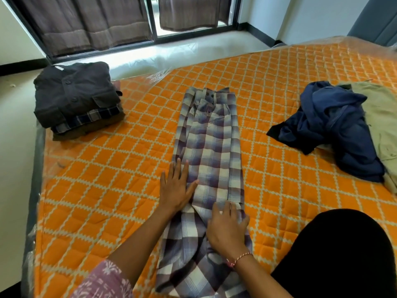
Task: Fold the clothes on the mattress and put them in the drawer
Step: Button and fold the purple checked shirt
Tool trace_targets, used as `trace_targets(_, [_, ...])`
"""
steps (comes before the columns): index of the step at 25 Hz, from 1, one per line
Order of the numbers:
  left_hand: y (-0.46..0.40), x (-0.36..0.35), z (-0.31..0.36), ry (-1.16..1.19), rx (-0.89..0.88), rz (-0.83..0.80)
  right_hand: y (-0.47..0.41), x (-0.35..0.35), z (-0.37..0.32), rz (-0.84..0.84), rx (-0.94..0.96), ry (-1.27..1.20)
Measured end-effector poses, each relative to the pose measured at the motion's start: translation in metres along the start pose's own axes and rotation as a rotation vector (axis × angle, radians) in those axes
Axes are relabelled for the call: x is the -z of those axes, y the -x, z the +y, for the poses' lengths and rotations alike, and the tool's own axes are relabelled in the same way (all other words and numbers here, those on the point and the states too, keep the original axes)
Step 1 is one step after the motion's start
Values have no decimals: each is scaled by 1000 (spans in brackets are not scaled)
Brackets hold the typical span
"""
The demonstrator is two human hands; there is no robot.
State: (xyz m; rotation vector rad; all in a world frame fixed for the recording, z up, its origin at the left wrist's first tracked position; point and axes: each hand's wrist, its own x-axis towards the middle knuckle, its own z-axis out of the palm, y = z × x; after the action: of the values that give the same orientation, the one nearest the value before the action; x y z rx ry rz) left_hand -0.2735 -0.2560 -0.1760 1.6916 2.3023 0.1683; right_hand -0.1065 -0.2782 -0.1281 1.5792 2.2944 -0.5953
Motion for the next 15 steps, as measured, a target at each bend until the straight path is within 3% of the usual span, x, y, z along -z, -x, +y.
trace_targets(3, [-24, 11, 5, -18, -5, 39, -56, 25, -14, 263, 94, -116])
trace_targets(10, [-204, 49, 26, -31, 116, 17, -274, 103, 0, 403, 221, -103])
trace_targets(13, [-276, 64, 17, 117, 332, 40, -347, 145, 20, 515, -103, -330])
trace_targets(15, [-308, 71, 14, 192, 486, 27, -380, 163, 34, 426, -332, -489])
